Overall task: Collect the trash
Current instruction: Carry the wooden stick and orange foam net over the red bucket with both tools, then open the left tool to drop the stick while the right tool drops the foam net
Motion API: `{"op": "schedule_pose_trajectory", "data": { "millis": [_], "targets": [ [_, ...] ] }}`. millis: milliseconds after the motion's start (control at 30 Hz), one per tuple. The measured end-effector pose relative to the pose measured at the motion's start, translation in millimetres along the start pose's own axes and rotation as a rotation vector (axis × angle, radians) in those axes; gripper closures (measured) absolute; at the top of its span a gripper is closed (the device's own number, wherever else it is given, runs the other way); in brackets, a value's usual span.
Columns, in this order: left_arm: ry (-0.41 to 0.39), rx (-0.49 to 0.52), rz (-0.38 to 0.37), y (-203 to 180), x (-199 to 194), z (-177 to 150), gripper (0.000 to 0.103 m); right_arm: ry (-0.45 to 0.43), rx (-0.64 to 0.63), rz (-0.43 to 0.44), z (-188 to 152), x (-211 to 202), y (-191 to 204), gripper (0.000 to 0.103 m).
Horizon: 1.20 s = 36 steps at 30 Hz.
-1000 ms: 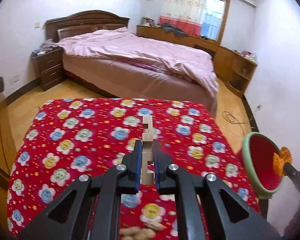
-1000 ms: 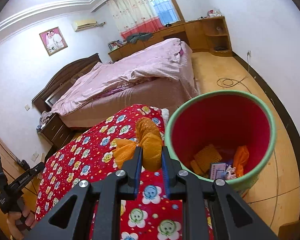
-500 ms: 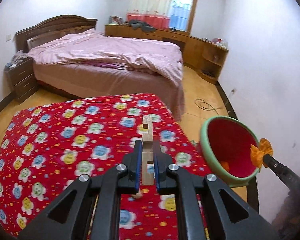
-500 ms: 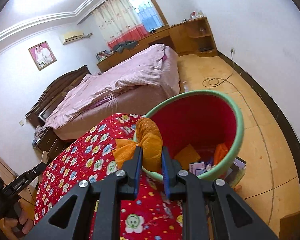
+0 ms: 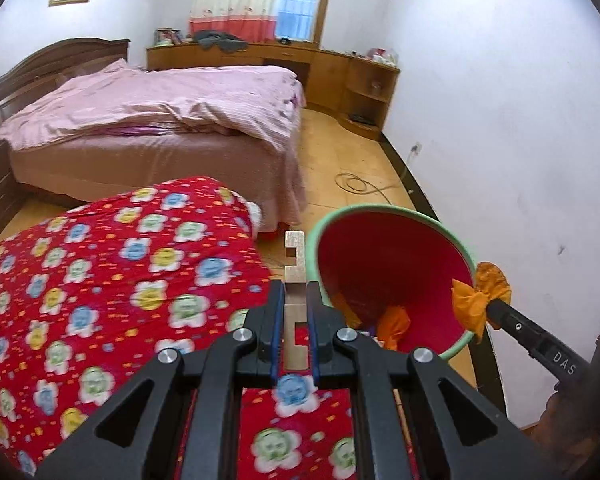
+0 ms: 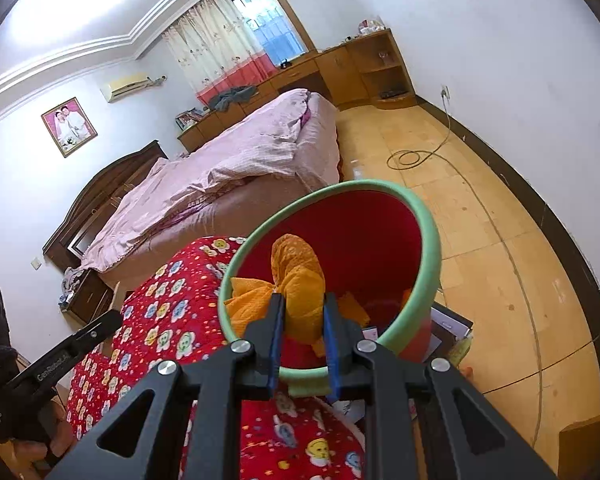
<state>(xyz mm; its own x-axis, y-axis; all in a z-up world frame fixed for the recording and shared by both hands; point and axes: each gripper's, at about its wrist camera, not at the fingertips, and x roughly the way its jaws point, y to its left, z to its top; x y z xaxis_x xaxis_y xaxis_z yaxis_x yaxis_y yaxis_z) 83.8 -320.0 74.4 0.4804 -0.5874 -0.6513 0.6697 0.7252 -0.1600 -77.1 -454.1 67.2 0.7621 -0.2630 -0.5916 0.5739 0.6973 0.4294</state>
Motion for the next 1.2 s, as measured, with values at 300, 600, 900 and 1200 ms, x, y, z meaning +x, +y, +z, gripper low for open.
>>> {"op": "schedule_pose_trajectory", "data": {
  "millis": [300,600,900,1200],
  "targets": [
    [0.076,0.031,-0.034,-35,56,0,0.093,0.001,-0.026,-0.047,8,15,-23,0.082],
    [0.132,0.029,-0.048,-47,89,0,0.085,0.038,-0.013,-0.044,15,36,-44,0.082],
    [0.142,-0.024,-0.019,-36,87,-5,0.079,0.078,-0.032,-0.039,21,57,-42,0.079],
    [0.129,-0.068,0.030,-20,64,-9,0.078,0.097,-0.042,-0.008,23,66,-34,0.053]
  ]
}}
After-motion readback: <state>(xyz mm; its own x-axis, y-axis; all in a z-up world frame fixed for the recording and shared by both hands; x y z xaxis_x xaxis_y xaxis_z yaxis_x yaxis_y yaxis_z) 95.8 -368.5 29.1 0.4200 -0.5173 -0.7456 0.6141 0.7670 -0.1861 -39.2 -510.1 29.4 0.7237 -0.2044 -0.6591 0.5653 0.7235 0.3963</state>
